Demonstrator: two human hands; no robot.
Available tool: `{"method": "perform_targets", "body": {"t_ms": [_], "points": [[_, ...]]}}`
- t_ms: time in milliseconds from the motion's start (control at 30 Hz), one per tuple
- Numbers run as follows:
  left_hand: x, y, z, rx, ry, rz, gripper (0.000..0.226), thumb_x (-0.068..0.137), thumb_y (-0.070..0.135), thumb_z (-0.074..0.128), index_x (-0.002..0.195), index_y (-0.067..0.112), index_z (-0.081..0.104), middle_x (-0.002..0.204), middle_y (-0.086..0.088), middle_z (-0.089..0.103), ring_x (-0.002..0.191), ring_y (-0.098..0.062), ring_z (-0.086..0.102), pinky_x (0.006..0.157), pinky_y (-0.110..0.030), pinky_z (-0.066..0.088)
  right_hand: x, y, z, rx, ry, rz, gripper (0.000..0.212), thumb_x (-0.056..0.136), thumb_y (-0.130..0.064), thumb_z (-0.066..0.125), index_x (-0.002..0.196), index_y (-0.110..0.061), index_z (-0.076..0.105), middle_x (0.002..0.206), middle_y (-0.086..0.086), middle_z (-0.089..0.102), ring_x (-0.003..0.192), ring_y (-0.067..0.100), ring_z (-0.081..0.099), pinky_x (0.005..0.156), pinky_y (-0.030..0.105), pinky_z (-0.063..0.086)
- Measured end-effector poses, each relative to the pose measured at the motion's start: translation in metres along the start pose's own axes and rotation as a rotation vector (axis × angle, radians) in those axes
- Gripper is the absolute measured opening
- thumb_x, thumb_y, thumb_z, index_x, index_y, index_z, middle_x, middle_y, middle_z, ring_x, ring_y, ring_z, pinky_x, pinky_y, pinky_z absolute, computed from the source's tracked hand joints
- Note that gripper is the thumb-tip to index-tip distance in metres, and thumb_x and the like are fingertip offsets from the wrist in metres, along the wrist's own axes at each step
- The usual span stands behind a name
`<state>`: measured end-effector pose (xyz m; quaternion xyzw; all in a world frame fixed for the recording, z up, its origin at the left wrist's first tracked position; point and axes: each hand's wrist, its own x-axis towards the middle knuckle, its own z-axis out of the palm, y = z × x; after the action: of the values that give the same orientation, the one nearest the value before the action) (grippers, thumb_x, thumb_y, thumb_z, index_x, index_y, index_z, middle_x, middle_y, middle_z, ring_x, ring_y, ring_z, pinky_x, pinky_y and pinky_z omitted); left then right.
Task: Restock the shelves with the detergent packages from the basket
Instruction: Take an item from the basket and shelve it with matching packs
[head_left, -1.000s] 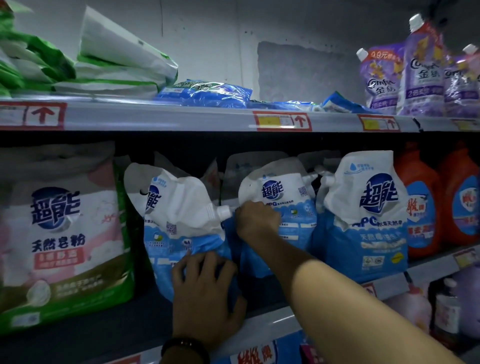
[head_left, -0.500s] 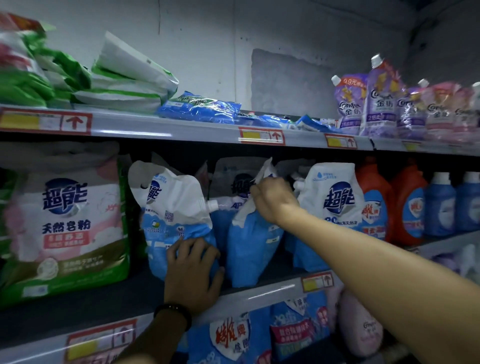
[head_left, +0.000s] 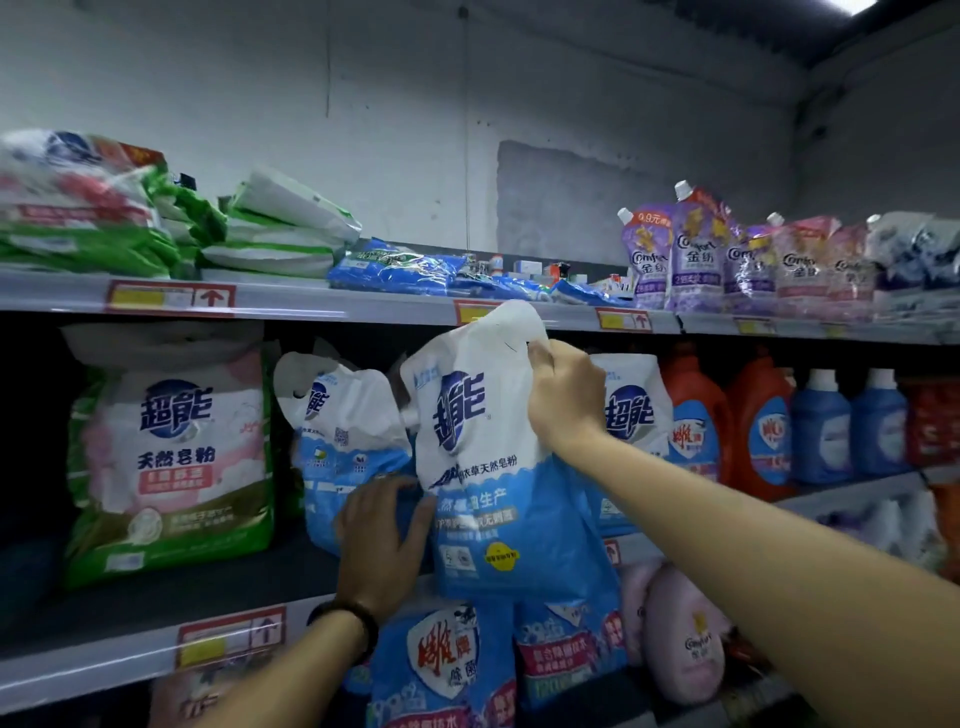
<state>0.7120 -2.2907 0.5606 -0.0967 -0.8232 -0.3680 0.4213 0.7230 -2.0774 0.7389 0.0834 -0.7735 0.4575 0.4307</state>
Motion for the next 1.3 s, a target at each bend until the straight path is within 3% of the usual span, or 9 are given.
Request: {"method": "perform_targets", "body": {"t_ms": [167,267,367,533,633,733,867,1133,1300], "points": [[-0.013,0.060,-0.002,-0.716,-0.262,-0.489,0.069,0.079,0.074,0.059,0.130,0.027,0.055,0.125,0.004,0.069,0.111,-0.012,0.070,0.088,-0.030,0.057,-0.004,-0.004,-0.032,0.092,0.123,0.063,0.053,0.110,-0.030,0.050,0.060,-0.018,0.037,0.061,-0.002,0.047,0.058,0.013,0.041,0.060,0.041,0.022],[-0.023,0.072,0.007,-0.997,-0.491,-0.653,0.079,0.079,0.083,0.059,0.137,0.030,0.060,0.132,-0.001,0.074,0.118,-0.024,0.073,0.105,-0.051,0.055,0.003,0.002,-0.051,0.137,0.180,0.131,0.054,0.110,-0.029,0.051,0.059,-0.016,0.036,0.059,-0.002,0.044,0.056,0.014,0.038,0.059,0.041,0.022],[-0.032,0.093,0.019,-1.137,-0.587,-0.708,0.068,0.086,0.065,0.054,0.136,0.020,0.062,0.129,-0.010,0.075,0.116,-0.031,0.073,0.098,-0.051,0.060,0.007,0.012,-0.064,0.144,0.230,0.182,0.055,0.110,-0.029,0.049,0.060,-0.015,0.034,0.059,0.000,0.042,0.055,0.015,0.036,0.052,0.032,0.029],[-0.032,0.110,0.039,-1.119,-0.494,-0.733,0.062,0.089,0.054,0.072,0.135,0.013,0.065,0.121,-0.020,0.076,0.108,-0.044,0.074,0.096,-0.063,0.058,0.018,0.040,-0.073,0.138,0.187,0.265,0.052,0.107,-0.031,0.053,0.060,-0.015,0.039,0.060,-0.001,0.045,0.059,0.020,0.042,0.053,0.036,0.030],[-0.026,0.105,0.044,-1.086,-0.433,-0.767,0.059,0.087,0.052,0.076,0.131,0.013,0.068,0.115,-0.021,0.077,0.103,-0.045,0.076,0.093,-0.065,0.058,0.018,0.058,-0.087,0.281,0.024,0.339,0.040,0.095,-0.049,0.063,0.086,-0.010,0.063,0.082,0.003,0.069,0.077,0.026,0.066,0.067,0.038,0.052],[-0.018,0.095,0.043,-1.081,-0.425,-0.794,0.055,0.089,0.054,0.075,0.127,0.014,0.071,0.114,-0.022,0.078,0.102,-0.045,0.075,0.094,-0.065,0.058,-0.015,0.086,-0.113,0.335,-0.268,0.307,0.073,0.072,-0.066,0.078,0.124,-0.022,0.053,0.117,0.007,0.070,0.104,0.028,0.072,0.086,0.049,0.062],[0.007,0.084,0.042,-1.018,-0.443,-0.786,0.058,0.092,0.063,0.065,0.123,0.016,0.074,0.114,-0.023,0.077,0.102,-0.046,0.075,0.094,-0.063,0.058,-0.071,0.129,-0.107,0.226,-0.610,0.290,0.106,0.051,-0.065,0.096,0.139,-0.031,0.049,0.126,-0.005,0.069,0.111,0.015,0.073,0.088,0.037,0.064],[0.070,0.044,0.055,-0.537,-0.367,-0.549,0.049,0.100,0.062,0.055,0.109,0.020,0.078,0.102,-0.003,0.082,0.092,-0.023,0.079,0.094,-0.045,0.060,-0.081,0.143,-0.022,0.145,-0.421,0.275,0.101,0.049,-0.076,0.089,0.134,-0.037,0.051,0.120,-0.014,0.072,0.104,0.008,0.072,0.089,0.039,0.064],[0.107,0.019,0.077,-0.454,-0.279,-0.620,0.049,0.109,0.045,0.047,0.111,0.003,0.071,0.109,-0.013,0.074,0.089,-0.023,0.069,0.069,-0.027,0.052,-0.078,0.138,0.018,0.118,-0.350,0.321,0.079,0.073,-0.065,0.084,0.137,-0.034,0.050,0.116,-0.013,0.070,0.099,0.011,0.070,0.086,0.041,0.061]]}}
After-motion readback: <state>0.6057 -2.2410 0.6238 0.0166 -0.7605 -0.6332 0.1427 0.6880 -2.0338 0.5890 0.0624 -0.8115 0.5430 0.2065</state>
